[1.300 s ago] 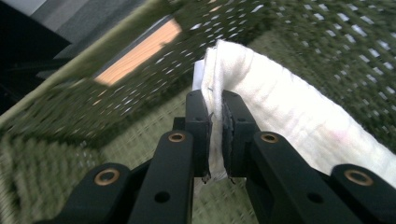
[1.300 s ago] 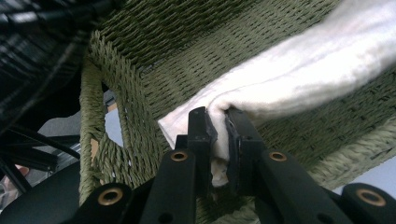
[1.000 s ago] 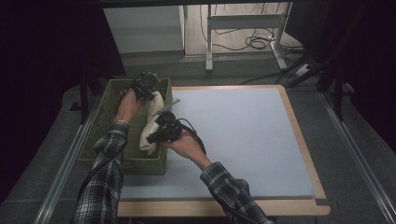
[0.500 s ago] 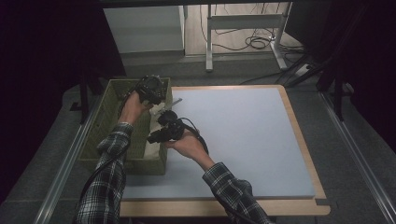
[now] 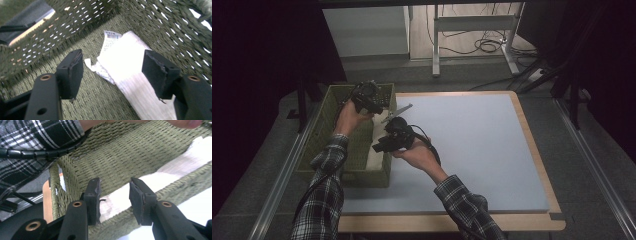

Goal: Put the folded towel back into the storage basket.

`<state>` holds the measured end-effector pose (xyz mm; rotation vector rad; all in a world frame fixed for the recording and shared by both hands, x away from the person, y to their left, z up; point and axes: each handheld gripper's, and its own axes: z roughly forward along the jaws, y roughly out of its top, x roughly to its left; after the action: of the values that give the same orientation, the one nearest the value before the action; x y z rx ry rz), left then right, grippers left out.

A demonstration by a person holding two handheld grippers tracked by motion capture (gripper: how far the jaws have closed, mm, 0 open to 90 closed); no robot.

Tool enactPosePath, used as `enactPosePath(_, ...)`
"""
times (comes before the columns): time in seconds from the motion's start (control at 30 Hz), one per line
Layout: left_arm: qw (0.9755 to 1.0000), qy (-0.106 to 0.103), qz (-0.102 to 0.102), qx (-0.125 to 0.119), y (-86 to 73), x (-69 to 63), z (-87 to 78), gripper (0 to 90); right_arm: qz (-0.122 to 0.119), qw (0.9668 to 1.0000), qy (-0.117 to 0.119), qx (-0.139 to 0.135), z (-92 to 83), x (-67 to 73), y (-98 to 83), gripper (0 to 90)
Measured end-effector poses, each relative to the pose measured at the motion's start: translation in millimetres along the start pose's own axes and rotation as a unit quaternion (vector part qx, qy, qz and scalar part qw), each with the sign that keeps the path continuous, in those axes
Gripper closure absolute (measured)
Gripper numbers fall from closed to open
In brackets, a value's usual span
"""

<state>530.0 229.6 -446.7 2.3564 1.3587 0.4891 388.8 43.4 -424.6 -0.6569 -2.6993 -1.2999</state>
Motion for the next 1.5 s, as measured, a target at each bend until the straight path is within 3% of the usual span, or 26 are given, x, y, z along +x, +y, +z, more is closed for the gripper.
enactPosePath(0.4, 0.9975, -0.035, -0.054, -0.029, -11.9, 10.7, -16.9, 24.6, -0.007, 0.9993, -0.035, -0.013, -24.8, -11.1, -13.4, 50.1)
enactPosePath(0.63, 0.9955, -0.054, -0.055, -0.054, -14.7, 5.6, -25.1, 20.0, -0.007, 0.9985, -0.051, -0.020, -41.3, -20.6, -28.9, 42.9)
enactPosePath(0.77, 0.9921, -0.081, -0.061, -0.073, -16.5, 3.3, -28.8, 16.8, -0.006, 0.9978, -0.062, -0.023, -50.0, -25.6, -38.4, 41.0)
enactPosePath(1.2, 0.9874, -0.098, -0.063, -0.107, -16.9, -12.3, -42.9, 10.2, -0.007, 0.9953, -0.090, -0.037, -77.3, -34.5, -63.1, 29.6)
enactPosePath(1.37, 0.9875, -0.100, -0.056, -0.109, -18.2, -19.7, -48.6, 9.4, -0.007, 0.9946, -0.096, -0.038, -83.8, -39.6, -70.6, 25.3)
enactPosePath(1.5, 0.9851, -0.105, -0.059, -0.123, -20.3, -25.0, -54.1, 8.7, -0.002, 0.9941, -0.101, -0.039, -89.8, -45.7, -78.6, 21.9)
